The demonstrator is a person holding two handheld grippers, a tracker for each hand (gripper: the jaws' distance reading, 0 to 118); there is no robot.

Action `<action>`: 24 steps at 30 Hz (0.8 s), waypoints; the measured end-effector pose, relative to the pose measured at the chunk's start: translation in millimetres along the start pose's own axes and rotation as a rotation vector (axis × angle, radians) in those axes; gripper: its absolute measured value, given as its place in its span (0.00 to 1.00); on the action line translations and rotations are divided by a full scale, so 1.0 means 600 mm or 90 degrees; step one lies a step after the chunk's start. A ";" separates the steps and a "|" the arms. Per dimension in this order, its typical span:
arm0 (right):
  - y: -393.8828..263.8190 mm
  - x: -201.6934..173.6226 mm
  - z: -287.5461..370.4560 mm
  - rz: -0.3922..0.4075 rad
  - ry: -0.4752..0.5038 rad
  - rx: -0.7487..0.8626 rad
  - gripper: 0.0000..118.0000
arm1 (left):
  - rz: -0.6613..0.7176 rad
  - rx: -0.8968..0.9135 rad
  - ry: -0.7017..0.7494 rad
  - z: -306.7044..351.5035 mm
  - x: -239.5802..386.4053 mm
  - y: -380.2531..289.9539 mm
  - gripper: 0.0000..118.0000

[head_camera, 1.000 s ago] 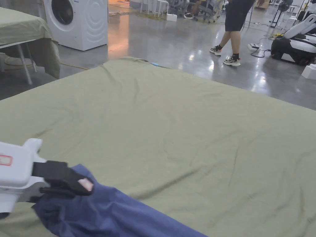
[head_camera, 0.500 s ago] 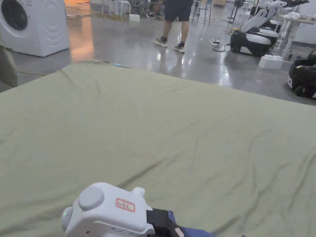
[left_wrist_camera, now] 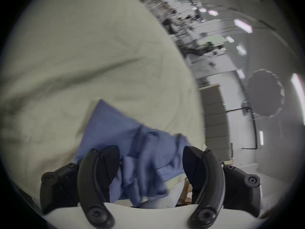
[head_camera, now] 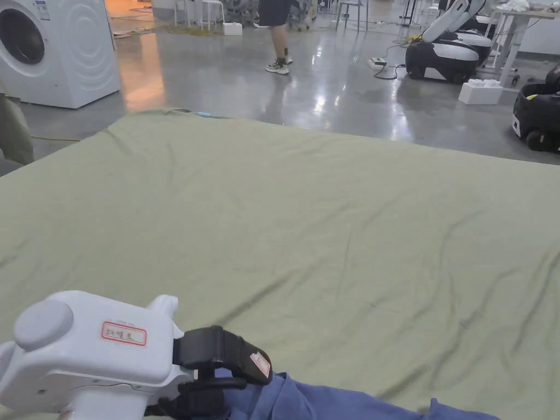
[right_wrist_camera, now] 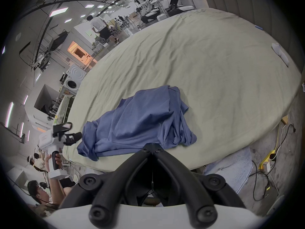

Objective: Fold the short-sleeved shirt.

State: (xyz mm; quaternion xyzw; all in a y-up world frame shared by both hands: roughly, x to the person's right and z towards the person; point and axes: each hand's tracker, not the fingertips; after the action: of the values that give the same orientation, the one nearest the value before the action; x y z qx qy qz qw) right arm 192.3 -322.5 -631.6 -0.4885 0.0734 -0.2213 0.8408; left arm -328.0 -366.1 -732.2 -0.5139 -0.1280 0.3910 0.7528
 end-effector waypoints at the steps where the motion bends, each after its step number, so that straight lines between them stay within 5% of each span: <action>1: -0.001 0.001 0.000 -0.001 0.001 0.000 0.02 | 0.020 -0.034 -0.044 -0.012 -0.003 -0.005 0.77; 4: -0.003 0.009 0.002 -0.011 -0.002 -0.002 0.02 | 0.119 -0.093 -0.203 -0.031 -0.009 -0.020 0.77; 9: -0.011 0.026 0.006 -0.027 -0.021 -0.012 0.02 | -0.004 0.001 0.014 0.047 0.002 -0.010 0.76; 11: -0.014 0.030 0.002 -0.034 -0.029 -0.016 0.02 | -0.012 0.032 0.025 0.077 -0.005 -0.008 0.75; 13: -0.015 0.033 -0.003 -0.045 -0.031 -0.024 0.02 | -0.005 0.020 0.017 0.087 -0.016 -0.004 0.57; 14: -0.015 0.033 -0.006 -0.049 -0.028 -0.028 0.02 | -0.015 -0.006 0.050 0.080 -0.013 -0.009 0.34; 15: -0.015 0.032 -0.008 -0.049 -0.024 -0.031 0.02 | -0.043 -0.026 0.089 0.069 -0.006 -0.015 0.01; 24: -0.008 0.014 0.000 -0.023 -0.002 -0.031 0.02 | -0.097 -0.073 0.095 -0.023 -0.009 -0.015 0.00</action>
State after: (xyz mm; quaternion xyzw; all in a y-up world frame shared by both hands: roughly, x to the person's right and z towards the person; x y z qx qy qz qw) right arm 198.0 -328.2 -626.6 -0.5101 0.0685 -0.2338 0.8249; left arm -319.5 -380.7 -729.0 -0.5724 -0.1324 0.2853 0.7572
